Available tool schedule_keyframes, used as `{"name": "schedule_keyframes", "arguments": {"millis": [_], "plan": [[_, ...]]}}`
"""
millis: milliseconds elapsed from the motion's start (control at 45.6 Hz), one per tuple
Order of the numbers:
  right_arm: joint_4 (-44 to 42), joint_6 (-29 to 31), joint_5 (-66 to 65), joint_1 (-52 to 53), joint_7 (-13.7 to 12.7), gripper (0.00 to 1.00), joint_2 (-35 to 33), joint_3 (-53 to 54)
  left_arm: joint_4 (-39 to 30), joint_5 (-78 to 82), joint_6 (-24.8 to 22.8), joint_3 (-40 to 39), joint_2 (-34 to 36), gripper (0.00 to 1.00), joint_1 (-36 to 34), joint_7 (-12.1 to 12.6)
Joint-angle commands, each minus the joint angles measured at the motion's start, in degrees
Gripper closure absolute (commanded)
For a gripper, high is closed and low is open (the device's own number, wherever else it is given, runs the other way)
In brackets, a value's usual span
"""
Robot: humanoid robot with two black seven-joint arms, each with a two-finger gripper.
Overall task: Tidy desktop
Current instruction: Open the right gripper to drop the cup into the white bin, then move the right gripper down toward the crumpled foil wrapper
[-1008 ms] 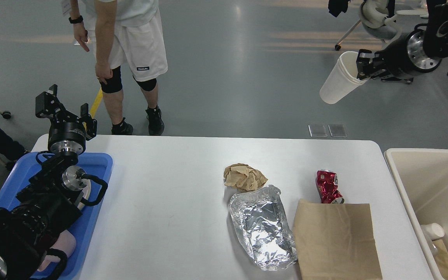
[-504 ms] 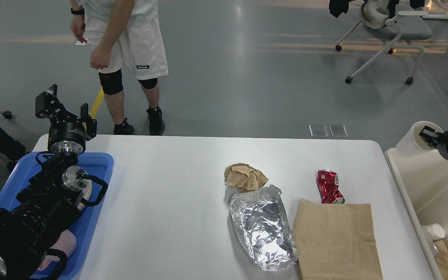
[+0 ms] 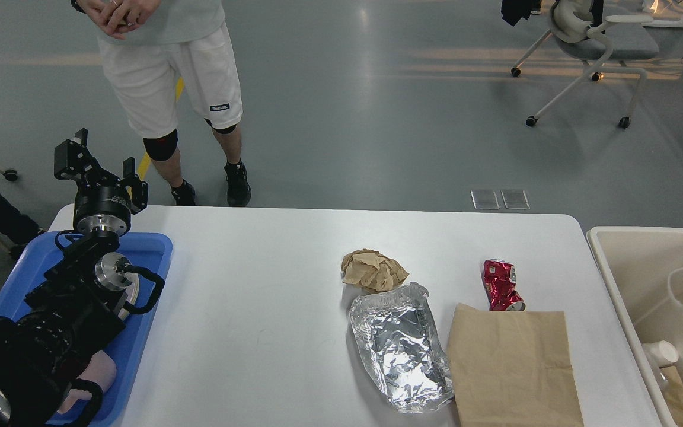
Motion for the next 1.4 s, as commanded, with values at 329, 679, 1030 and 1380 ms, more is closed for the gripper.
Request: {"name": "schedule_keyframes", "arguments": {"millis": [329,679,1030,1380], "plan": [[8.30,0.83,-1.34,14.48,-0.07,0.00,4.04,-4.48,0.04,0.00,0.00,0.00,0.00,0.04,0.00,0.00],[30.81,4.95,-3.54,46.21,0.28,0.00,22.67,-17.76,-0.05,0.00,0.00,0.00,0.00,0.04,0.00,0.00],[42.49,37.74,-2.92,67.13,0.45,0.00,29.09,-12.05,0.04,0.00,0.00,0.00,0.00,0.04,0.00,0.00],[40.75,36.79,-3.19,51.25,0.19,0.00,29.80,-8.18,0.04,0.00,0.00,0.00,0.00,0.04,0.00,0.00]]}}
